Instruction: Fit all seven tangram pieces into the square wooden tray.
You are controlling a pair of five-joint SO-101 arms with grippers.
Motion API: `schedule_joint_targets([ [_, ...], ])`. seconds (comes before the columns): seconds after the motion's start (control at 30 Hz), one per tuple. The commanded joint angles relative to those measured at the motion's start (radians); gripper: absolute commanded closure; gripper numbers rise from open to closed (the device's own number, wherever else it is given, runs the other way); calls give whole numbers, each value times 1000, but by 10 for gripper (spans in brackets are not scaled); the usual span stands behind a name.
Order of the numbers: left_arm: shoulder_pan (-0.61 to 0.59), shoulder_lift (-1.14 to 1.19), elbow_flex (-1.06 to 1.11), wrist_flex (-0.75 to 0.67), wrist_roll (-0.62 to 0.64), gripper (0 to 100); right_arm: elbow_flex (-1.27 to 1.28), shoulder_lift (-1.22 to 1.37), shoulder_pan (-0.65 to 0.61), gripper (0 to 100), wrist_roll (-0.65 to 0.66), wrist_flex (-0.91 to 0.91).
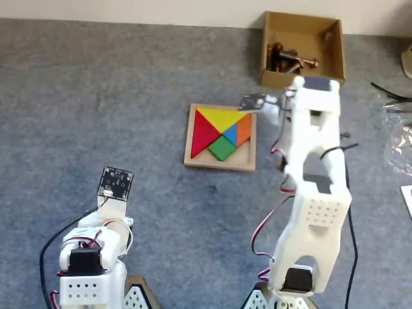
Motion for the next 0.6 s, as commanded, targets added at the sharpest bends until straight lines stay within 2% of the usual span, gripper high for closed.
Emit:
schedule_joint_targets([
  [0.0, -13, -4, 21, 5, 9, 994, -56, -88, -84, 988, -57, 18],
  [0.3, -13, -4, 21, 5, 9, 994, -58, -87, -222, 988, -212, -68],
  [0.57, -13, -4, 21, 5, 9, 994, -58, -87, -325, 988, -285, -145],
])
